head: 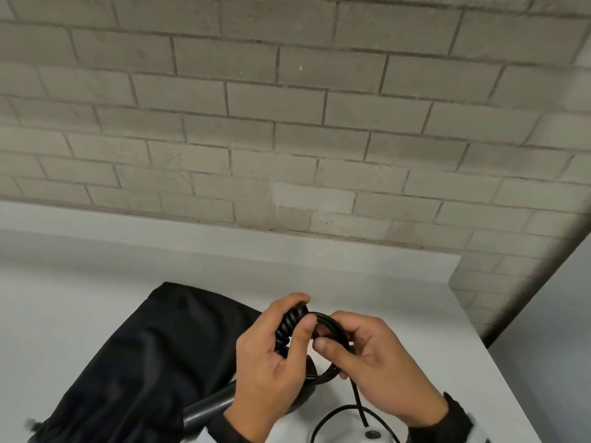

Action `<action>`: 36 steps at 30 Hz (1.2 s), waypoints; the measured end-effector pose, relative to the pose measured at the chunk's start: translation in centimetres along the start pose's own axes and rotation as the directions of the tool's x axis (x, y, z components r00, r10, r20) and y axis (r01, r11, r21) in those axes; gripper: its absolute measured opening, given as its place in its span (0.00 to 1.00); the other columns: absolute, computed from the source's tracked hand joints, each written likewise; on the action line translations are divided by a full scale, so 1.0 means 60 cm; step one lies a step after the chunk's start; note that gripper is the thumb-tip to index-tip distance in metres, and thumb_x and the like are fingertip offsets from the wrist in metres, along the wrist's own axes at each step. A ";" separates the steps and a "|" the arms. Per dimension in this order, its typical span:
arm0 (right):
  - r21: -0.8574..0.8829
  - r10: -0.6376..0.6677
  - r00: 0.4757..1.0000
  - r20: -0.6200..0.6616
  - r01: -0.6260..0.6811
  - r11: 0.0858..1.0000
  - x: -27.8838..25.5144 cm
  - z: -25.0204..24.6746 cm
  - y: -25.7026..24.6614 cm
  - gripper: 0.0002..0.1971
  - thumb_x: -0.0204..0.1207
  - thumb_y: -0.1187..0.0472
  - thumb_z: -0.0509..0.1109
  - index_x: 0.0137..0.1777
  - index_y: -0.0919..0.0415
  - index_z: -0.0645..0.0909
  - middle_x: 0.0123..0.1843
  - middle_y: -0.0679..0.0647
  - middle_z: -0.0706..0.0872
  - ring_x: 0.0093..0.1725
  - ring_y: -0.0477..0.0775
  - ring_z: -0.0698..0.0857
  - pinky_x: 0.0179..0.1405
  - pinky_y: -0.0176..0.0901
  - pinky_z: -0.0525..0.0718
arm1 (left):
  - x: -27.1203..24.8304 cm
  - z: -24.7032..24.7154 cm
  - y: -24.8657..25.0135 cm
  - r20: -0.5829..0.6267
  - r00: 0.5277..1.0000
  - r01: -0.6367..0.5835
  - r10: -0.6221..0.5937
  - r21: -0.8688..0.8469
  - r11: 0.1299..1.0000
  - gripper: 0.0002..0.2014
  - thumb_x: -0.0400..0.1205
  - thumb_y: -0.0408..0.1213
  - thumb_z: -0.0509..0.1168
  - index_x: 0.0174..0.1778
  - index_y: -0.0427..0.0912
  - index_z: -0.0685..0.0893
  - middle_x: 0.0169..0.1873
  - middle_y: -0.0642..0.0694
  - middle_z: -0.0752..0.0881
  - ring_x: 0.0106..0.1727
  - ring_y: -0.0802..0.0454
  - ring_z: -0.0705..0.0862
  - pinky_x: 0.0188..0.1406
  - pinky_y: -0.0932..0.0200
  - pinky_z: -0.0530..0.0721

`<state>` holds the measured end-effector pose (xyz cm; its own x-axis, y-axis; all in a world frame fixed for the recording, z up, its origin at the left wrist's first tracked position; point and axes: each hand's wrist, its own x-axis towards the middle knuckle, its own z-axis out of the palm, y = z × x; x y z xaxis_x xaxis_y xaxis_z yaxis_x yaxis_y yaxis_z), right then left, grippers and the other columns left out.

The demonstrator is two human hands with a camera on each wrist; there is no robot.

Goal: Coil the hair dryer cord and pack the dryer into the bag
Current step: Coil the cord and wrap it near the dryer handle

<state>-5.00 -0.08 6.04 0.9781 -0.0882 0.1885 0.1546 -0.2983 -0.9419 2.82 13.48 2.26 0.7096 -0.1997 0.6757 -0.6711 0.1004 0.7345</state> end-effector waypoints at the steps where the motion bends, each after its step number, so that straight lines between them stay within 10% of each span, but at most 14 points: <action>1: -0.008 0.013 1.000 0.022 -0.012 1.000 0.002 -0.004 -0.001 0.04 0.80 0.63 0.71 0.44 0.58 0.86 0.33 0.42 0.81 0.35 0.39 0.79 0.35 0.34 0.77 | 0.002 0.000 0.000 0.020 1.000 0.009 -0.009 -0.015 1.000 0.12 0.83 0.52 0.65 0.56 0.52 0.85 0.45 0.57 0.89 0.43 0.57 0.90 0.44 0.69 0.84; 5: -0.034 0.053 0.996 0.074 -0.050 0.998 0.012 -0.015 -0.001 0.04 0.81 0.63 0.69 0.46 0.61 0.84 0.37 0.47 0.83 0.38 0.44 0.80 0.34 0.39 0.80 | 0.006 0.000 0.000 0.072 0.996 0.058 -0.053 -0.060 0.997 0.12 0.81 0.46 0.65 0.59 0.51 0.85 0.49 0.58 0.90 0.49 0.57 0.90 0.49 0.70 0.84; 11: -0.156 -0.006 0.993 -0.118 -0.013 0.988 0.024 0.007 0.013 0.07 0.77 0.54 0.74 0.54 0.48 0.86 0.48 0.42 0.89 0.48 0.39 0.85 0.49 0.39 0.82 | 0.014 -0.001 -0.002 0.005 0.990 0.139 -0.138 -0.054 0.989 0.07 0.82 0.50 0.70 0.54 0.64 0.82 0.42 0.58 0.87 0.29 0.59 0.85 0.32 0.61 0.86; 14: -0.455 -0.259 0.851 -0.456 0.026 0.890 0.008 0.039 0.023 0.19 0.68 0.49 0.80 0.58 0.44 0.79 0.52 0.36 0.80 0.52 0.39 0.80 0.51 0.24 0.74 | 0.022 -0.004 -0.009 -0.081 0.978 0.189 -0.192 -0.042 0.981 0.09 0.78 0.49 0.68 0.53 0.60 0.83 0.44 0.60 0.87 0.36 0.59 0.85 0.37 0.55 0.88; 16: -0.573 -0.427 0.785 -0.449 0.114 0.812 -0.001 0.059 0.022 0.13 0.69 0.50 0.79 0.51 0.48 0.83 0.45 0.37 0.75 0.45 0.35 0.77 0.44 0.21 0.72 | 0.029 -0.009 -0.012 -0.119 0.975 0.185 -0.189 -0.044 0.982 0.10 0.77 0.47 0.68 0.54 0.55 0.84 0.45 0.61 0.87 0.41 0.60 0.86 0.41 0.66 0.85; 20: -0.615 -0.404 0.855 -0.324 0.135 0.777 0.002 0.090 0.030 0.10 0.80 0.50 0.66 0.56 0.49 0.84 0.34 0.31 0.67 0.34 0.31 0.71 0.36 0.20 0.69 | 0.033 -0.012 -0.014 -0.139 0.973 0.181 -0.186 -0.043 0.982 0.11 0.77 0.43 0.68 0.54 0.47 0.84 0.47 0.62 0.86 0.46 0.63 0.86 0.43 0.77 0.79; 25: -0.692 -0.119 0.960 -0.252 -0.093 0.716 0.013 0.102 0.025 0.13 0.86 0.47 0.54 0.62 0.46 0.77 0.43 0.43 0.82 0.44 0.46 0.81 0.42 0.39 0.81 | 0.026 -0.006 -0.011 -0.115 0.978 0.169 -0.173 -0.045 0.985 0.12 0.77 0.44 0.68 0.54 0.47 0.84 0.47 0.64 0.86 0.46 0.63 0.86 0.42 0.77 0.79; 31: -0.192 0.147 0.964 -0.222 -0.191 0.963 0.028 0.083 -0.005 0.13 0.84 0.53 0.62 0.38 0.54 0.80 0.26 0.43 0.75 0.28 0.40 0.74 0.32 0.31 0.73 | 0.033 -0.019 -0.023 -0.105 0.984 0.144 -0.146 -0.021 0.989 0.10 0.80 0.43 0.71 0.55 0.50 0.82 0.47 0.65 0.86 0.46 0.63 0.86 0.43 0.76 0.80; 36: 0.500 0.335 0.940 0.071 -0.324 0.803 0.028 0.047 -0.027 0.15 0.78 0.52 0.71 0.33 0.58 0.77 0.35 0.52 0.75 0.42 0.54 0.77 0.48 0.47 0.81 | 0.036 -0.026 -0.030 -0.058 0.994 0.095 -0.095 -0.002 0.995 0.12 0.79 0.47 0.72 0.55 0.50 0.80 0.47 0.62 0.86 0.46 0.62 0.87 0.42 0.77 0.80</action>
<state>-3.20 2.95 7.10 0.9807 -0.1151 -0.1582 -0.1234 0.2640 -0.9566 5.89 14.41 2.46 0.7814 -0.1510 0.6055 -0.6004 0.0830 0.7954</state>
